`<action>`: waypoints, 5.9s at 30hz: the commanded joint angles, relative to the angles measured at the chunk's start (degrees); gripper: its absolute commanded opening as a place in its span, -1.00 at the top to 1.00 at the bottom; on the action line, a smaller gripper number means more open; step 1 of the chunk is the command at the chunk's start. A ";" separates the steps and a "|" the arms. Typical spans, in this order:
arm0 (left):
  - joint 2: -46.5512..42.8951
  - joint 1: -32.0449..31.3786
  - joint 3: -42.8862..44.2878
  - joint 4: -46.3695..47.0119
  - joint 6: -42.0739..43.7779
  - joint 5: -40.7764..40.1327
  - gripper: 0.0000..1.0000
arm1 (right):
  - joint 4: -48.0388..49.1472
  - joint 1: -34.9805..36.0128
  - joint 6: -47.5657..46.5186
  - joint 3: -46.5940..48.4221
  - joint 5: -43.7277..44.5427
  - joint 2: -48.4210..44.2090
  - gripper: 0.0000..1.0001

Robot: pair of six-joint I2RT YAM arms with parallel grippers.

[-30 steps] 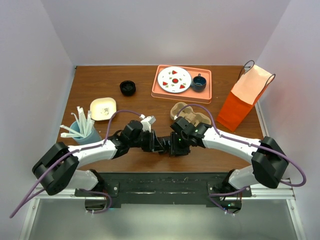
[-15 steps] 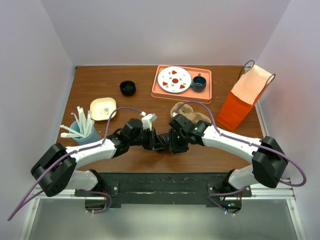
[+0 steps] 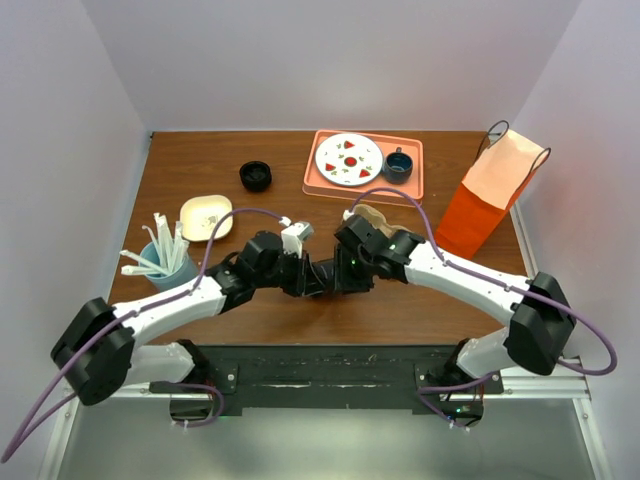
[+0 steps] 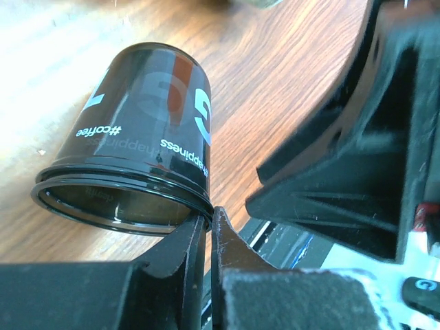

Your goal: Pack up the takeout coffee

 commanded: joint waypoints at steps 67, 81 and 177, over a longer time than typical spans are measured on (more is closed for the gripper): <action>2.80 2.85 -2.04 0.79 8.50 1.06 0.44 | 2.35 0.17 -7.06 6.68 7.87 0.56 0.37; 1.49 4.00 3.05 -2.46 12.36 2.20 1.00 | 3.49 0.17 -7.59 8.96 5.77 1.52 0.34; 28.11 3.91 56.93 -71.10 13.24 -27.24 0.99 | -8.64 -0.36 -12.95 12.92 20.01 -9.46 0.14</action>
